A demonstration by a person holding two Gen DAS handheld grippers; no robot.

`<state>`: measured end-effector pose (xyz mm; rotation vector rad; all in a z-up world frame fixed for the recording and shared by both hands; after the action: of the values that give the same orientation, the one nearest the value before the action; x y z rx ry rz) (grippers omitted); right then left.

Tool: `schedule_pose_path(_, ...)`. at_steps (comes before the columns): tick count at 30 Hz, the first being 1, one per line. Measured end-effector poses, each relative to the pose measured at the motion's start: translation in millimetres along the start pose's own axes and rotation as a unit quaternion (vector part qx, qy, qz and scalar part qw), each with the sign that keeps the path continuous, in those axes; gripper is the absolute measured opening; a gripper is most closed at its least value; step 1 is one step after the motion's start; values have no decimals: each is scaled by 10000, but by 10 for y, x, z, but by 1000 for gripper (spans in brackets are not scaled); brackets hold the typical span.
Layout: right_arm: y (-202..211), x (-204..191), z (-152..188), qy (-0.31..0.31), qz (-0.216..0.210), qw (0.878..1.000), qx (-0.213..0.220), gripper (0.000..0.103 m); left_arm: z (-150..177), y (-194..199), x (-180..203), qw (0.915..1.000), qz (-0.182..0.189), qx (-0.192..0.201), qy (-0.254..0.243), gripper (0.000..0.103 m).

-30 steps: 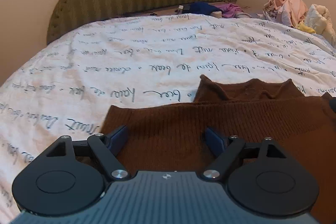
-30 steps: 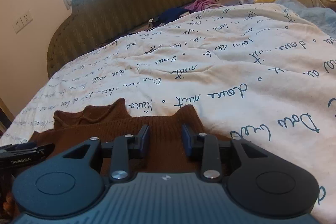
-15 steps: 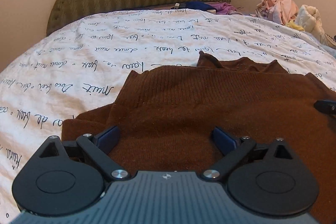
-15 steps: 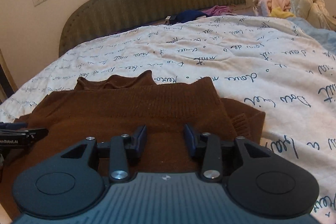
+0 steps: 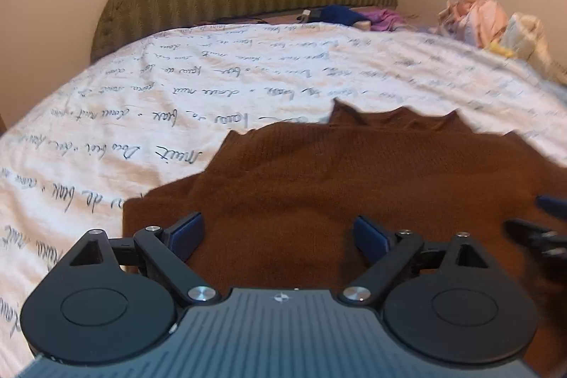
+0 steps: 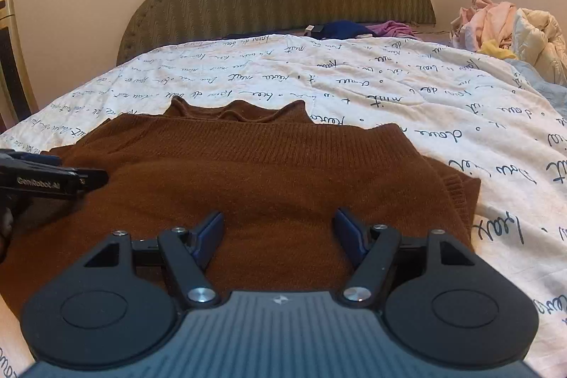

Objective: Fold small clothes

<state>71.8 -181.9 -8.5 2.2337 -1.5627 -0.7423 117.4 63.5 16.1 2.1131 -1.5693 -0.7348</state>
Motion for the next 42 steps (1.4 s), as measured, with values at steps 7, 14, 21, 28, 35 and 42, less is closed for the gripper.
schedule_pose_path(7, 3, -26, 11, 22, 36, 10000, 5, 69, 320, 64, 88, 9996, 110, 65, -262, 95)
schedule_pose_path(14, 334, -40, -84, -459, 139, 9985, 248, 74, 373, 53, 66, 9995, 167, 190, -188, 97)
schedule_pose_path(21, 248, 46, 137, -41, 301, 9995, 24, 84, 366, 46, 87, 9995, 173, 181, -189, 99)
schedule_pose_path(28, 251, 34, 154, -28, 308, 9995, 33, 85, 366, 327, -126, 9986, 224, 480, 84, 94)
schedule_pose_path(35, 276, 51, 161, -78, 248, 9996, 81, 85, 626, 848, -1091, 9805, 121, 27, 1959, 97)
schedule_pose_path(42, 286, 74, 158, -140, 177, 9997, 120, 86, 1026, 869, -1298, 8972, 1477, -1261, 3965, 96)
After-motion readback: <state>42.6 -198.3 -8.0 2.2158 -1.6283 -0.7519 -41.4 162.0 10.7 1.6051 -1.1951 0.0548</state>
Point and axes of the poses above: each gripper's, at about its wrist camera, not at the fingertips, and y roughly against the way its jaws point, x to its right, z to its underside, the point moved 3 cm from there along -y, roughly the way its jaws point, and after that the axes turned 14 degrees about -z, right-handed, at the moved point
